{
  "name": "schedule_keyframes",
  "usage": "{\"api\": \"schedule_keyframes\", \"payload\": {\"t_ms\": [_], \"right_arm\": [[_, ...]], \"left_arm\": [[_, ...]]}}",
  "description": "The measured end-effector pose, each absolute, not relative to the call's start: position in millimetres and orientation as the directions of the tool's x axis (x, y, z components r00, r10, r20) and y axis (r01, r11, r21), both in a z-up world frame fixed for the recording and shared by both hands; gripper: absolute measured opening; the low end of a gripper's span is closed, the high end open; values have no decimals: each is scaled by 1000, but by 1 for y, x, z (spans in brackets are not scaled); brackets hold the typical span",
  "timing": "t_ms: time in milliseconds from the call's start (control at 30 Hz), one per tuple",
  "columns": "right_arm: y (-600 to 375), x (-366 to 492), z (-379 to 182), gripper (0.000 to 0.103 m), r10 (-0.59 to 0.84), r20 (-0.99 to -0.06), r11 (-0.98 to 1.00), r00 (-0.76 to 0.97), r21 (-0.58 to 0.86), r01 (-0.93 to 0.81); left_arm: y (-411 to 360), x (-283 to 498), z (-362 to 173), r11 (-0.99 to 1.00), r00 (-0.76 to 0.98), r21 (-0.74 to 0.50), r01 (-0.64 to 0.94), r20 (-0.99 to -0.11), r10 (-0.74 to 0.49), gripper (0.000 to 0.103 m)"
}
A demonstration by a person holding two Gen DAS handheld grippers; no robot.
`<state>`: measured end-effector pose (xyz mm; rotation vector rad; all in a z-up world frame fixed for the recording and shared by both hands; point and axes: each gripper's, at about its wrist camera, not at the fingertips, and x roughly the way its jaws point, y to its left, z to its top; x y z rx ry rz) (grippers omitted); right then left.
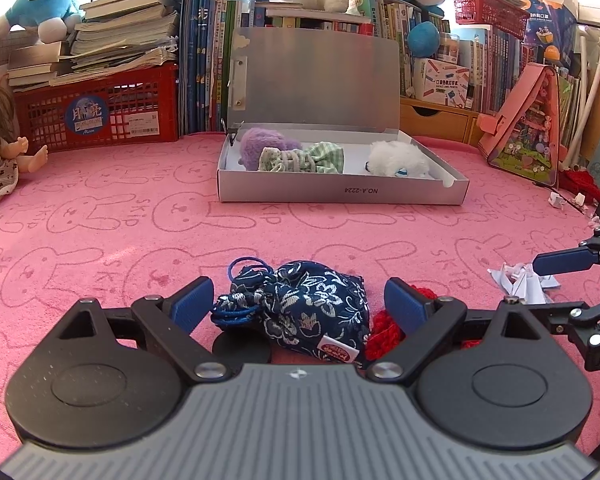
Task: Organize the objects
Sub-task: 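Close the left gripper on the blue floral pouch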
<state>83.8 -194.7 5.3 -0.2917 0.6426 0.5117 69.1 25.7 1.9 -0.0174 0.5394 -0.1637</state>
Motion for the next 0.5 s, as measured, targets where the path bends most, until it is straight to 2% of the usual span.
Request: {"api": "schedule_keyframes", "payload": {"t_ms": [133,267,367,433,500], "right_arm": [[-187,84,8,84,347,-665,735,661,-244,-632],[-179,92,3,85,357,-695,697,624,-247,-673],[-179,94,-4,78,359,-698,715,620,-221,-663],[-183,94,-5,68,383,-693,734,610,-173,-657],[-185,93,-5,67,378,-685,750,622,-168,-640]], "left_arm": [[28,75,4,982,832,-71,175,-522,-186,94],[27,77,3,981,828,-62,185,-528,-189,94],[26,79,0,980,827,-46,193,-530,-188,94],[26,81,-2,979,821,-48,199,-538,-193,94],[25,84,-6,980,817,-38,195,-547,-184,94]]}}
